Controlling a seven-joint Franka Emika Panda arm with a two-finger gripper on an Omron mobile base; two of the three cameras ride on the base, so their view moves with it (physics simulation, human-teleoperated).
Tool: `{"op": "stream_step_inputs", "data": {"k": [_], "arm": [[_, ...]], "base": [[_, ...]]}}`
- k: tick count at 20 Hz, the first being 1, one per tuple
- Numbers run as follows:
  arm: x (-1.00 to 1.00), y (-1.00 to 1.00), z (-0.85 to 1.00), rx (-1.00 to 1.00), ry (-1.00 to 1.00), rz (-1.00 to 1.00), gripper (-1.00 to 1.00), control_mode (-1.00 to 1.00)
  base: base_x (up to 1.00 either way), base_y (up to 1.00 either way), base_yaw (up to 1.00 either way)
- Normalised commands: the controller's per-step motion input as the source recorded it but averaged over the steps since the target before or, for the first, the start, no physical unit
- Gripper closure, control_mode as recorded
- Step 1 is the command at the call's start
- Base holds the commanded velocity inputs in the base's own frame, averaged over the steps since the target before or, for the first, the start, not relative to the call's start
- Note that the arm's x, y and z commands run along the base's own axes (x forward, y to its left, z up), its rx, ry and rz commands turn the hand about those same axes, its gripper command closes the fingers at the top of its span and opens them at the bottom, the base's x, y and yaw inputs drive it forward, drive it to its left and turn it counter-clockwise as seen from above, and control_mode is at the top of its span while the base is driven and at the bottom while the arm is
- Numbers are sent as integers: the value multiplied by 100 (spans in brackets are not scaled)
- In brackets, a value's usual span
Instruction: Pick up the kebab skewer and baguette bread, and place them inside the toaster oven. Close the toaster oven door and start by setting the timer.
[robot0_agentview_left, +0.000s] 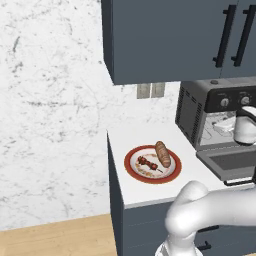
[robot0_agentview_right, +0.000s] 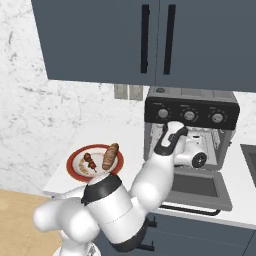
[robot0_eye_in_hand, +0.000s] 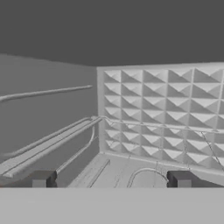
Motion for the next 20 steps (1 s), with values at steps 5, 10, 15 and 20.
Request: {"op": "stream_step_inputs", "data": {"k": [5,10,15,20], "arm": [[35,-43,-27,0,0,0,-100,-100],[44,-20,-22,0,0,0,-100,-100],[-25,-5,-92,-8,2,0,-100,-100],[-95,-3,-97,-17,7,0,-100,-100]], "base": [[0,0,0],[0,0,0],[0,0,0],[0,0,0]]}}
